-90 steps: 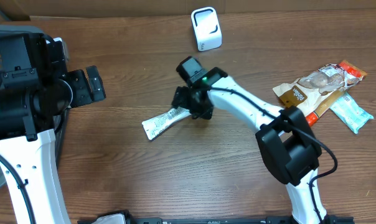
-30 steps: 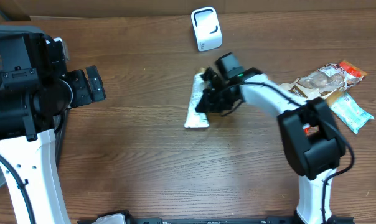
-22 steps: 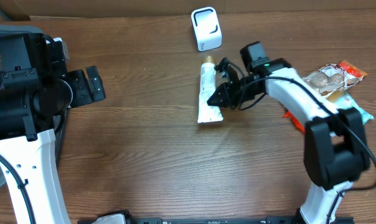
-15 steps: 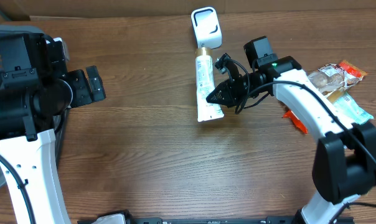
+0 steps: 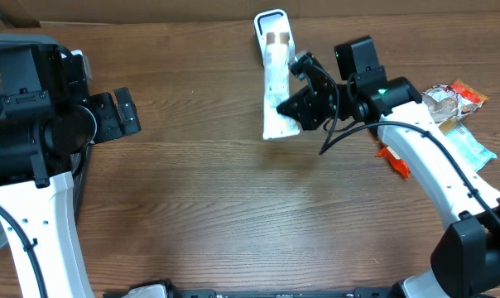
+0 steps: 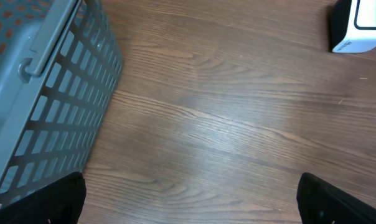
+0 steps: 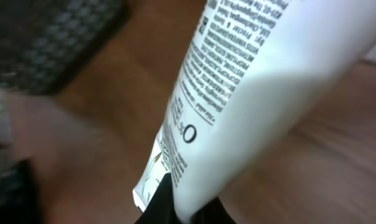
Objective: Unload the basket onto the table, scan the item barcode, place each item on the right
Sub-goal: 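Carry the white tube up to the white scanner face, then hold the tube's printed side against the scanner with the right gripper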
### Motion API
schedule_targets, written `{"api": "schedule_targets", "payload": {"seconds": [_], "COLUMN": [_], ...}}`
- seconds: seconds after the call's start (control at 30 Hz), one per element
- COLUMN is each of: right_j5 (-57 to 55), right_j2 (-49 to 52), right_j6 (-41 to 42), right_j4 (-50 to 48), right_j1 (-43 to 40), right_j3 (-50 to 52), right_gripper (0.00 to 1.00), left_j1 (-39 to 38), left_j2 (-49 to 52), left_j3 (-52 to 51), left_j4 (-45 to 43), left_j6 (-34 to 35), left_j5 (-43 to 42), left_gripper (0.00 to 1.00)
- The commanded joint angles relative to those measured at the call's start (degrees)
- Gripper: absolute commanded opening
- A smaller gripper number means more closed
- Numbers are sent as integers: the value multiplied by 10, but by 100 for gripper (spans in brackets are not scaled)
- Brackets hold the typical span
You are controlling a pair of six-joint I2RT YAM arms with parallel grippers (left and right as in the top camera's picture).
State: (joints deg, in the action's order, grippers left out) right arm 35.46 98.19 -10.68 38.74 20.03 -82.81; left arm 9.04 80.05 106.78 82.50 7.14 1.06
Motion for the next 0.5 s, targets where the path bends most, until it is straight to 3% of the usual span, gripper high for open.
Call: {"api": "schedule_targets", "payload": {"seconds": [0.0, 0.1, 0.27, 0.47], "right_j5": [-238, -390, -465, -592], "right_j2": [-16, -5, 23, 84], "right_j6": [32, 12, -195, -290], "right_j4": [-64, -142, -218, -313], "right_j1": [23, 44, 54, 54], "right_j3": [-18, -18, -18, -18], "right_gripper": [4, 4, 4, 4], "left_j1": [2, 2, 2, 2], "left_j2": [2, 2, 2, 2], "left_j3": [0, 0, 0, 0], "left_j4": [-2, -2, -2, -2], "left_j6": [4, 4, 4, 4], "left_j5": [-5, -5, -5, -5], "left_gripper": [100, 99, 100, 100]}}
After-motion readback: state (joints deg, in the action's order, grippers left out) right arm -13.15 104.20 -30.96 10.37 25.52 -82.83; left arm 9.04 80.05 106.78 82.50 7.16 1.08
